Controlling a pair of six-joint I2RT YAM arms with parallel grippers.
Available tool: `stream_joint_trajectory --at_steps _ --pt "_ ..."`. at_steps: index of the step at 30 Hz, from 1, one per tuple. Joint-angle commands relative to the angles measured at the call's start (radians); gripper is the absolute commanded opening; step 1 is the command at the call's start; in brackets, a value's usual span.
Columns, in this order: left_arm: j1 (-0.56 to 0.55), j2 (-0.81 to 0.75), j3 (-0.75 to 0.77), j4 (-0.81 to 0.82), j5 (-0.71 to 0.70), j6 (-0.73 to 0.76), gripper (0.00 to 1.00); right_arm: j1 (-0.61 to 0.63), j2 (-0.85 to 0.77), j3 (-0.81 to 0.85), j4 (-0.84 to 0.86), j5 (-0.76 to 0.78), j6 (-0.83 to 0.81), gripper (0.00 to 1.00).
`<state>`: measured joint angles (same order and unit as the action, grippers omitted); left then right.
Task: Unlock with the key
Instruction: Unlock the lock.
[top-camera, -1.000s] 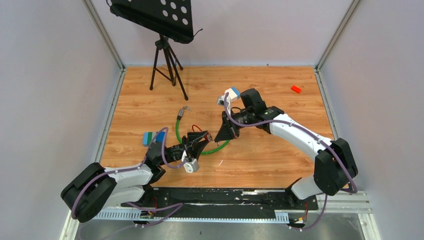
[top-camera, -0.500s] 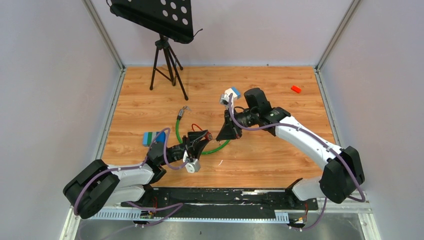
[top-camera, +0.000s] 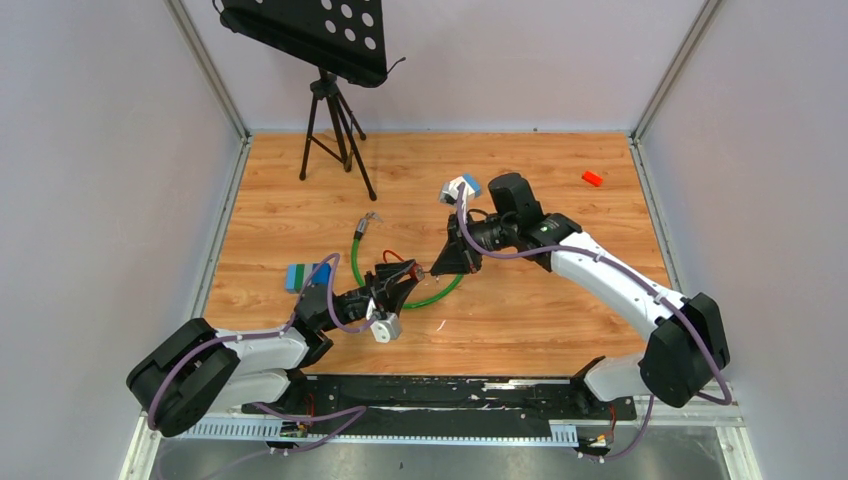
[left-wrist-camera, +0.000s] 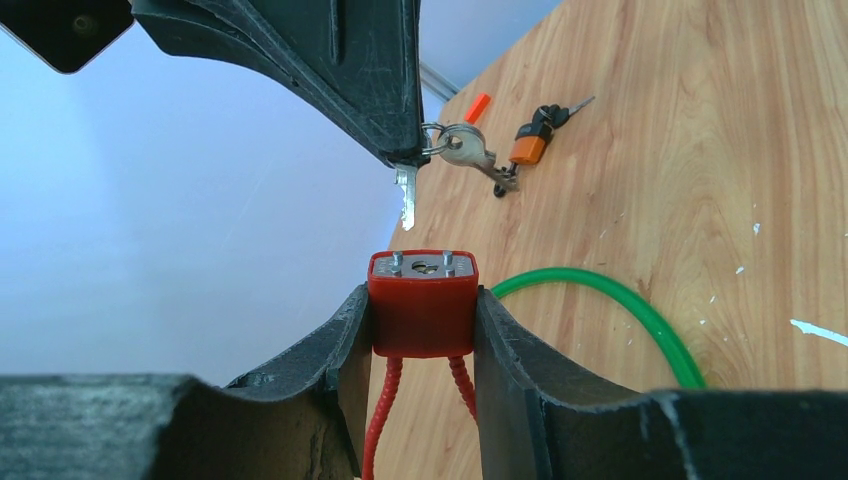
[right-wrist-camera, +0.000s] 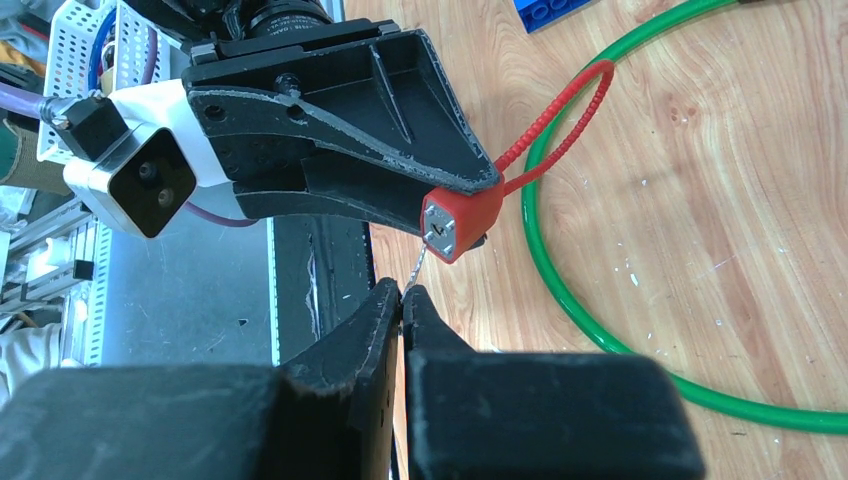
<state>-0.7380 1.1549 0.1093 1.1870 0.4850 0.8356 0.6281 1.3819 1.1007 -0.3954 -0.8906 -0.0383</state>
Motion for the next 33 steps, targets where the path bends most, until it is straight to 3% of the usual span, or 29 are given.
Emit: stream_joint_trajectory --at_steps 1,33 --pt "-0.006 -0.004 0.024 0.06 -0.017 -0.024 0.0 0.007 0.012 0.033 0.049 0.007 0.027 0.0" --pt "-0.012 -0.006 0.025 0.056 -0.039 -0.017 0.0 0.007 0.056 -0.003 0.118 -0.031 0.09 0.0"
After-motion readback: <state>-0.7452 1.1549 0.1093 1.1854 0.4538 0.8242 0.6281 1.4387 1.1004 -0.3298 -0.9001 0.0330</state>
